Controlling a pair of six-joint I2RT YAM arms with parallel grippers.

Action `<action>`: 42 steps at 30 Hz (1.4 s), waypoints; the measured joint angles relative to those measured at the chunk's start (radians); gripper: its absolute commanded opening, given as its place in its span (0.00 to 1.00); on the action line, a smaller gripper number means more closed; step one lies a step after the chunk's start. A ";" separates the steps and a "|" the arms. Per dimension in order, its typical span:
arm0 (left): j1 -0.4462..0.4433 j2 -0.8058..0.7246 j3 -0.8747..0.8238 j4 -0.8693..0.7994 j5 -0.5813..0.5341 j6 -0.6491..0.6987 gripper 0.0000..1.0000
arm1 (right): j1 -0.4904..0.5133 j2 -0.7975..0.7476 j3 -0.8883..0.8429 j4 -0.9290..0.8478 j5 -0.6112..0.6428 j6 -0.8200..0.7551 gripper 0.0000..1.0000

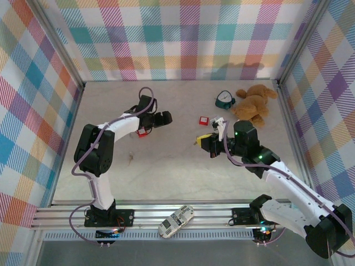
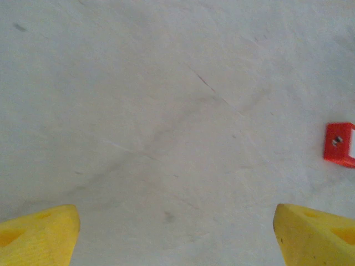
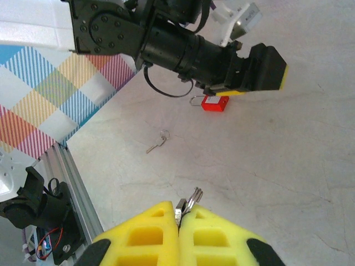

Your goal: Unlock with the key

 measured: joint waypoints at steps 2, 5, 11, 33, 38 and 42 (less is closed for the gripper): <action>0.040 -0.019 0.008 -0.047 -0.025 0.001 0.91 | 0.000 0.005 -0.005 0.003 0.000 0.000 0.04; 0.121 -0.032 0.009 -0.086 -0.037 -0.001 0.92 | 0.000 0.020 -0.015 0.007 0.002 0.002 0.04; 0.189 0.024 0.026 -0.140 -0.051 0.003 0.94 | 0.000 0.043 -0.033 0.011 0.012 0.002 0.05; 0.036 -0.038 -0.103 -0.129 -0.002 -0.031 0.90 | 0.000 0.071 -0.033 0.018 0.014 0.002 0.05; 0.007 -0.072 -0.145 -0.130 -0.009 -0.050 0.87 | 0.000 0.069 -0.033 0.019 0.014 0.002 0.05; -0.037 -0.085 -0.144 -0.175 -0.043 -0.034 0.78 | 0.000 0.063 -0.033 0.019 0.014 0.002 0.05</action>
